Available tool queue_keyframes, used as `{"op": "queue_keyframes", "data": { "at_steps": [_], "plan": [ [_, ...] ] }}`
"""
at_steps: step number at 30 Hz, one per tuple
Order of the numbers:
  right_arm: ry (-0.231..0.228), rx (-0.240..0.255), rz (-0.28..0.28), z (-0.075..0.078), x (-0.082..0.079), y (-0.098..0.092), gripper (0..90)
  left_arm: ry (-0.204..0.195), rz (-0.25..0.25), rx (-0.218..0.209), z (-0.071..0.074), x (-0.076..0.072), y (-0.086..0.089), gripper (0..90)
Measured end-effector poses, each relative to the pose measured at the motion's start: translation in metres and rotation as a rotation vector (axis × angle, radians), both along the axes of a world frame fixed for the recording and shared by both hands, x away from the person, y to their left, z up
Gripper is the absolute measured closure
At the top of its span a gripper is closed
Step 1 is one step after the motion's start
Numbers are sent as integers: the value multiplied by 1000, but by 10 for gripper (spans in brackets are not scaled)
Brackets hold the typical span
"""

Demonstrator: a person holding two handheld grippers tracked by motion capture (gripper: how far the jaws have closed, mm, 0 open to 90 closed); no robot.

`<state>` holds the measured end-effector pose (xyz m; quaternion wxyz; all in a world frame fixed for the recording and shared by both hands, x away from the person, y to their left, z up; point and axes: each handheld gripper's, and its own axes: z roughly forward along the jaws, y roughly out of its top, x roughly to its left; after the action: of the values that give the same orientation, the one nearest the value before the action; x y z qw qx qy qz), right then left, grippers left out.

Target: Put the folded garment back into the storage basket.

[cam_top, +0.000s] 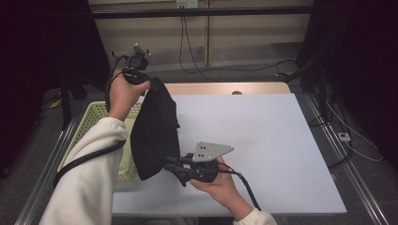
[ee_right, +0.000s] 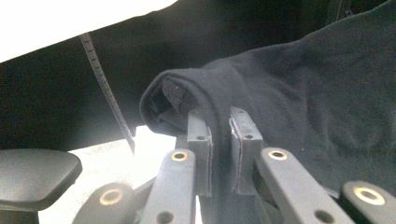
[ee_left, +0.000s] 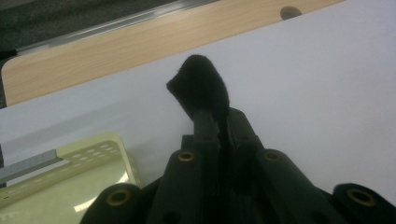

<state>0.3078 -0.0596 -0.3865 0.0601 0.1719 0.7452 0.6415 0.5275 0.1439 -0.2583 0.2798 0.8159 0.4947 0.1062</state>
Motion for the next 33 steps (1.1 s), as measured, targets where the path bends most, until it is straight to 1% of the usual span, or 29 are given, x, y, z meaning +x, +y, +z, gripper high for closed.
{"op": "queue_keyframes", "data": {
  "at_steps": [6, 14, 16, 18, 20, 21, 26, 29, 33],
  "plan": [
    [0, 11, 0, 1, 1, 3, 815, 4, 1, 2, 1, 1, 3, 848],
    [7, 15, 12, 0, 3, 9, 814, 5, 14, -1, 3, 1, 12, 848],
    [7, 13, 13, 0, 3, 11, 814, 4, 18, -3, 3, 1, 15, 848],
    [6, 11, 14, 0, 4, 13, 814, 5, 18, 5, 3, 2, 17, 848],
    [8, 14, 15, 0, 4, 14, 814, 8, 26, 0, 3, 1, 20, 848],
    [7, 12, 14, 0, 5, 15, 814, 3, 24, 1, 2, 1, 21, 848],
    [7, 15, 22, 1, 6, 20, 814, 8, 32, -1, 3, 1, 26, 848],
    [7, 15, 25, 1, 6, 23, 814, -3, 41, 4, 3, 0, 28, 848],
    [9, 19, 27, 1, 7, 25, 814, 1, 41, 3, 4, 0, 31, 848]
  ]
}}
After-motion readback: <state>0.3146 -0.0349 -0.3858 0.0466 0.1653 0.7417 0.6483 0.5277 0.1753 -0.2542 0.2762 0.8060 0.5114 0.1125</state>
